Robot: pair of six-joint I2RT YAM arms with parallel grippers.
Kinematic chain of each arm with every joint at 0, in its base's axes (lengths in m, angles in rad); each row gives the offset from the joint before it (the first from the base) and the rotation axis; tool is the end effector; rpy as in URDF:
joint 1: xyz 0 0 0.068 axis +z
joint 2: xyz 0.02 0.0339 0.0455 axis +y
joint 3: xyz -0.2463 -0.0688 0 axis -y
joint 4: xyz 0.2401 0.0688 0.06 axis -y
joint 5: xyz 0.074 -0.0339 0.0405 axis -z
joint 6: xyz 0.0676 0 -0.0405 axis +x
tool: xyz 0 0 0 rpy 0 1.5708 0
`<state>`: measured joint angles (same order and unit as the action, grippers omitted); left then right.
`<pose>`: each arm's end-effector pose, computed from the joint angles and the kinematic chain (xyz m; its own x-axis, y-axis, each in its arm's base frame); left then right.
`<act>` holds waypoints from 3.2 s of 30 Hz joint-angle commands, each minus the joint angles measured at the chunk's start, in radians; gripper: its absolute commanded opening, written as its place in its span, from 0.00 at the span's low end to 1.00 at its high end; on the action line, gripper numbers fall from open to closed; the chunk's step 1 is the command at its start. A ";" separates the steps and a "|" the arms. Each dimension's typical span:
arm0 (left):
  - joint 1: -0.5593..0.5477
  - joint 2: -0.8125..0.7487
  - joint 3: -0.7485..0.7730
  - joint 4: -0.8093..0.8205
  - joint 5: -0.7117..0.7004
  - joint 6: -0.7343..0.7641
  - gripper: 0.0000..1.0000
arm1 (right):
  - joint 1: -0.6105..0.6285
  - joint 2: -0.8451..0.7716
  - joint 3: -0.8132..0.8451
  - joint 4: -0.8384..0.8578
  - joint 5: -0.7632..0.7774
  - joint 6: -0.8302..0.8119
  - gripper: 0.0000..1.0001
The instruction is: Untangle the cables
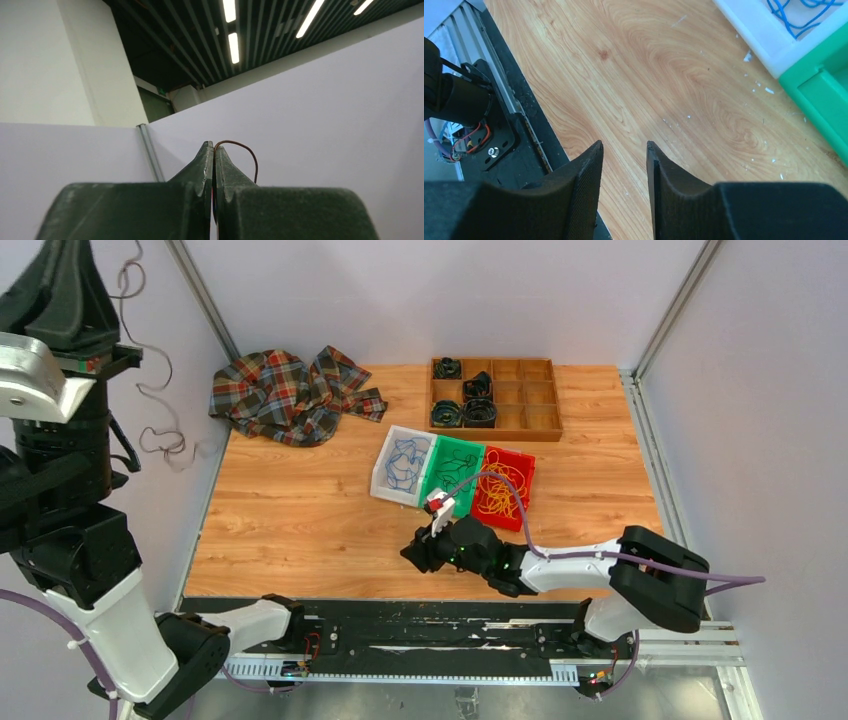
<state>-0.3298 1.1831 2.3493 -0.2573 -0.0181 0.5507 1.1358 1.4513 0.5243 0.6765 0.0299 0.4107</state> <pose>0.0508 -0.0161 0.6975 0.7999 0.2792 -0.5312 -0.1236 0.9429 0.3095 0.1366 0.2893 0.1669 -0.4528 -0.0275 -0.8912 -0.7782 0.5000 0.3800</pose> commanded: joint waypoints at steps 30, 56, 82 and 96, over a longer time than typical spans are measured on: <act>0.000 -0.143 -0.274 -0.162 0.287 -0.154 0.00 | -0.035 -0.079 0.487 -0.132 -0.302 -0.210 0.52; 0.000 -0.202 -0.360 -0.218 0.370 -0.188 0.00 | -0.034 -0.024 0.502 -0.178 -0.316 -0.271 0.77; 0.000 -0.217 -0.360 -0.225 0.559 -0.358 0.00 | -0.068 -0.073 0.490 -0.232 0.161 -0.295 0.78; 0.000 -0.221 -0.360 -0.237 0.524 -0.316 0.00 | -0.065 -0.026 0.422 -0.049 -0.623 -0.278 0.79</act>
<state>-0.3298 0.9710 1.9892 -0.5037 0.5152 0.2279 1.0706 1.3960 0.9264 0.5293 -0.3836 0.1089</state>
